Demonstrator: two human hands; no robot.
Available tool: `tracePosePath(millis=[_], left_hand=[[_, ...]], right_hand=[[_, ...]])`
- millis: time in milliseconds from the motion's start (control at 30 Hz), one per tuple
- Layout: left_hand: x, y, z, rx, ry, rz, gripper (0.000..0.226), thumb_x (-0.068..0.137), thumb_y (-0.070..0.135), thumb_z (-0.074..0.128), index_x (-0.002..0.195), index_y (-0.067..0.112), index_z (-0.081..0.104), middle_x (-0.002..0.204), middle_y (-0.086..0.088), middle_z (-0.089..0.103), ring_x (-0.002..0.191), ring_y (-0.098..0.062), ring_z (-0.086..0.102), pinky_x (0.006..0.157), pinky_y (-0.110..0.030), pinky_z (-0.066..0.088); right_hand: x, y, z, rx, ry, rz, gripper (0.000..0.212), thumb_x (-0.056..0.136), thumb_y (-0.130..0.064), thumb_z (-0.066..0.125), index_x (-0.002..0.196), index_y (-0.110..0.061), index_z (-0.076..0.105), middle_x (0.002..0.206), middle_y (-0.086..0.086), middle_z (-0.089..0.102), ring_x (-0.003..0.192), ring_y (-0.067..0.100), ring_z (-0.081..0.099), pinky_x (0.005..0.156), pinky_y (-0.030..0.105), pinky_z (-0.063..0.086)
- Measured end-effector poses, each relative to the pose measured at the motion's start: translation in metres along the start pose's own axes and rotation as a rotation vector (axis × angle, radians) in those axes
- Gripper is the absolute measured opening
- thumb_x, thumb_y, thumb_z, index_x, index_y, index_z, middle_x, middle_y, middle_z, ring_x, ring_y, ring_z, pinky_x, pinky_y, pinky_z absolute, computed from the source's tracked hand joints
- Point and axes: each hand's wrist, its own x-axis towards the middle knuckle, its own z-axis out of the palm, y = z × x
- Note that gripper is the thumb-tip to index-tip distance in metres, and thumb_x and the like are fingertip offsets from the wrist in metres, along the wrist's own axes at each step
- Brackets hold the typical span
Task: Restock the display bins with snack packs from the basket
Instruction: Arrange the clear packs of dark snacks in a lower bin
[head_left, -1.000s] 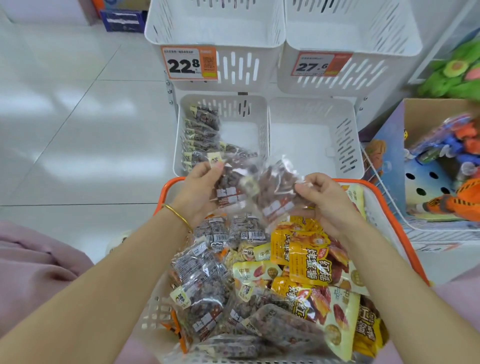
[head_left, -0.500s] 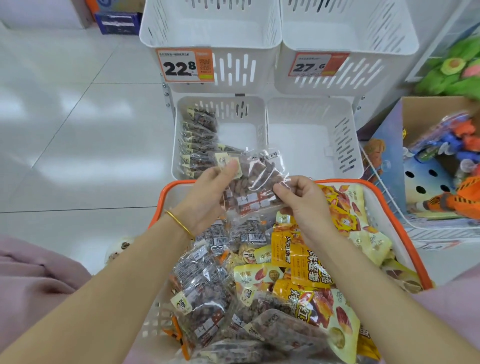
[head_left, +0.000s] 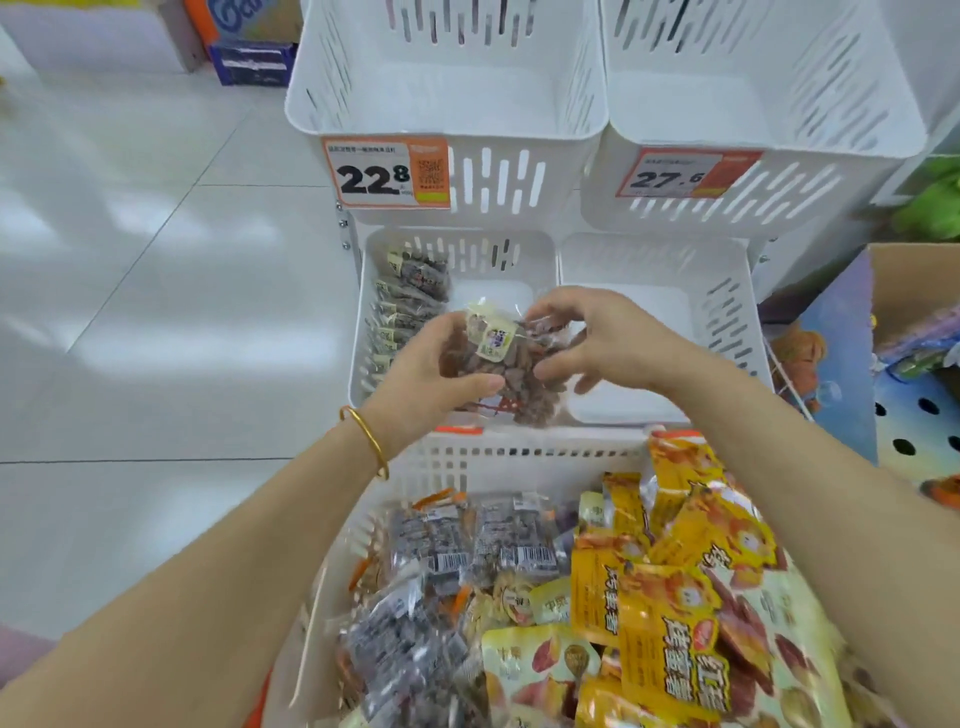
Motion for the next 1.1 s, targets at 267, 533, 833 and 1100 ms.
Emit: tracePosePath(millis=[267, 533, 833, 1100], left_hand=[[0.064, -0.059, -0.034, 0.772, 0.256, 0.011, 0.056, 0.091, 0.024, 0.059, 0.141, 0.014, 0.036, 0.147, -0.005, 0.037, 0.138, -0.022, 0.027, 0.114, -0.032, 0.02], [0.072, -0.087, -0.032, 0.853, 0.215, -0.014, 0.052, 0.094, 0.023, 0.051, 0.143, 0.014, 0.034, 0.151, -0.005, 0.029, 0.141, -0.023, 0.015, 0.117, -0.032, 0.011], [0.07, -0.09, -0.031, 0.82, 0.242, -0.017, 0.048, 0.093, 0.017, 0.052, 0.139, 0.013, 0.039, 0.146, -0.005, 0.034, 0.139, -0.022, 0.019, 0.113, -0.03, 0.015], [0.06, -0.078, -0.03, 0.854, 0.297, 0.064, 0.038, 0.091, 0.007, 0.051, 0.129, 0.008, 0.051, 0.137, -0.009, 0.045, 0.13, -0.027, 0.033, 0.108, -0.028, 0.022]], right_hand=[[0.104, 0.022, 0.029, -0.647, 0.532, -0.132, 0.034, 0.086, -0.011, 0.056, 0.119, -0.023, 0.054, 0.113, 0.003, 0.054, 0.088, 0.031, 0.058, 0.06, 0.034, 0.042], [0.173, 0.076, 0.062, -0.533, 0.345, 0.031, 0.031, 0.085, 0.0, 0.056, 0.112, -0.015, 0.054, 0.111, 0.01, 0.053, 0.09, 0.033, 0.058, 0.067, 0.033, 0.043], [0.187, 0.084, 0.079, 0.05, 0.011, 0.234, 0.057, 0.087, -0.013, 0.044, 0.143, -0.022, 0.031, 0.139, 0.01, 0.033, 0.106, 0.026, 0.048, 0.085, 0.037, 0.042], [0.147, 0.071, 0.06, -0.158, -0.025, 0.145, 0.059, 0.094, -0.019, 0.038, 0.15, -0.022, 0.019, 0.157, 0.005, 0.018, 0.142, 0.03, 0.02, 0.115, 0.045, 0.021]])
